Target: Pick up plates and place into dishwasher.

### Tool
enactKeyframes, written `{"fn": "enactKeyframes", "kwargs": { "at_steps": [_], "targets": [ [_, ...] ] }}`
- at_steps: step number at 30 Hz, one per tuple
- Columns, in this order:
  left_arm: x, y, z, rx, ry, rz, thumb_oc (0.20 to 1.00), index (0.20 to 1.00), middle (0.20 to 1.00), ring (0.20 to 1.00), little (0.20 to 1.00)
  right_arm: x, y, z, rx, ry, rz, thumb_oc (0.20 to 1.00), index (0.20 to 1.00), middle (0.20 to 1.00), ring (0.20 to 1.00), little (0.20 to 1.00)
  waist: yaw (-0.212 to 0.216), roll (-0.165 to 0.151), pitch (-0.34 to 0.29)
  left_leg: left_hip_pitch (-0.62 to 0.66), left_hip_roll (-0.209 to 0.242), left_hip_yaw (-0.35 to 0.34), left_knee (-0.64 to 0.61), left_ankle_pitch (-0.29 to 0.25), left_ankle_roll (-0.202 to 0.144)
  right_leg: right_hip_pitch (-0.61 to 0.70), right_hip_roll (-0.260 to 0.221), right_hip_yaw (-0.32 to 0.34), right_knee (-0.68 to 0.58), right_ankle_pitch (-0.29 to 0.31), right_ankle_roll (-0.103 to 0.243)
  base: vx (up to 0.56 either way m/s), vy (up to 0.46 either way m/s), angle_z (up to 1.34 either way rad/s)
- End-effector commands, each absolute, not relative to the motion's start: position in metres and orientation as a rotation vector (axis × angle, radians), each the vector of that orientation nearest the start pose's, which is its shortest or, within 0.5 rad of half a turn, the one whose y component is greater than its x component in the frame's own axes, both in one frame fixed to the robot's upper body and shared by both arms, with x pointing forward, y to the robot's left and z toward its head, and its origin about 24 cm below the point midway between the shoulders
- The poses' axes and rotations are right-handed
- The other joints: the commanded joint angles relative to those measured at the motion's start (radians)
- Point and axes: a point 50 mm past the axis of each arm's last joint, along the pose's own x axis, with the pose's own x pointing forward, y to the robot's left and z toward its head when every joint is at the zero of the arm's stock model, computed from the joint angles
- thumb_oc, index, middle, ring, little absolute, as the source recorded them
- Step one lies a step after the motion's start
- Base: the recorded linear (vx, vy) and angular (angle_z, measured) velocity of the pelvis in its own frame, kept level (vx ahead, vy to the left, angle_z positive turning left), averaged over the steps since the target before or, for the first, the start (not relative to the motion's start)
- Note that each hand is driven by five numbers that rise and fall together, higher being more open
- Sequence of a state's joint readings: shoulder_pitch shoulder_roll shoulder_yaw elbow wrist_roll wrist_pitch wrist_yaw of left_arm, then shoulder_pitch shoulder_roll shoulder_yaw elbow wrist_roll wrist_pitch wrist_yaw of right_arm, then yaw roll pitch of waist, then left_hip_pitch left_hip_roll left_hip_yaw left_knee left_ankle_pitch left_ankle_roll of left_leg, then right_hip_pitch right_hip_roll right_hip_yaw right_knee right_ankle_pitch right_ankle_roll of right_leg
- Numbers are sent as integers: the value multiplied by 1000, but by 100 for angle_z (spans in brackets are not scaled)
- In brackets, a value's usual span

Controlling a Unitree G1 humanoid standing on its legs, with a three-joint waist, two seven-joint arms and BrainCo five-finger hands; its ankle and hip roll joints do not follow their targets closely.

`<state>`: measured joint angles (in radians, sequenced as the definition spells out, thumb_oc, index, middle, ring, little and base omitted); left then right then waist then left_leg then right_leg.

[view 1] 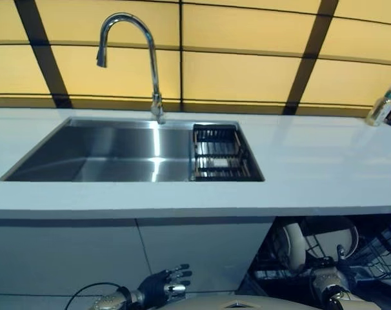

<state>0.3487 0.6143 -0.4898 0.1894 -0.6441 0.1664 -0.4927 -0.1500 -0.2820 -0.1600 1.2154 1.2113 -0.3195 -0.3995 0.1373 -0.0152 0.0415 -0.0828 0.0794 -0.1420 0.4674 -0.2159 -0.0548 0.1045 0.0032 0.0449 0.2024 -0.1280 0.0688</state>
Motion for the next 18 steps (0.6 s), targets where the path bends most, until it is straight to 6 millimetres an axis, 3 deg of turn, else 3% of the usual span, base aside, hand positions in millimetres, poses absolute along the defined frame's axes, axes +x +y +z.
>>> {"fn": "enactKeyframes", "kwargs": {
  "at_steps": [1, 8, 18],
  "targets": [
    [97, 196, -68, -223, 877, -664, 1000, 1000, 1000, 1000, 1000, 186, -305, -93, 758, 425, -1221, 1000, 1000, 1000, 1000, 1000, 46, -31, 44, 32, 35, -3, -131, 79, 51, -34, -9, 18, -74, 178, 96, -34, -54, 27],
    [103, 214, -63, -184, 866, -660, 1000, 1000, 1000, 1000, 1000, 192, -312, -87, 775, 405, -1223, 1000, 1000, 1000, 1000, 1000, 65, -65, 72, 18, 40, -30, -147, 97, 46, -43, 8, 6, -89, 197, 92, -17, -42, 20],
    [95, 214, -69, -165, 872, -643, 1000, 1000, 1000, 1000, 1000, 197, -292, -92, 777, 429, -1167, 1000, 1000, 1000, 1000, 1000, 69, -77, 66, 51, 38, -22, -165, 98, 49, -24, 3, 11, -100, 203, 95, 46, 32, 0]
  ]
}}
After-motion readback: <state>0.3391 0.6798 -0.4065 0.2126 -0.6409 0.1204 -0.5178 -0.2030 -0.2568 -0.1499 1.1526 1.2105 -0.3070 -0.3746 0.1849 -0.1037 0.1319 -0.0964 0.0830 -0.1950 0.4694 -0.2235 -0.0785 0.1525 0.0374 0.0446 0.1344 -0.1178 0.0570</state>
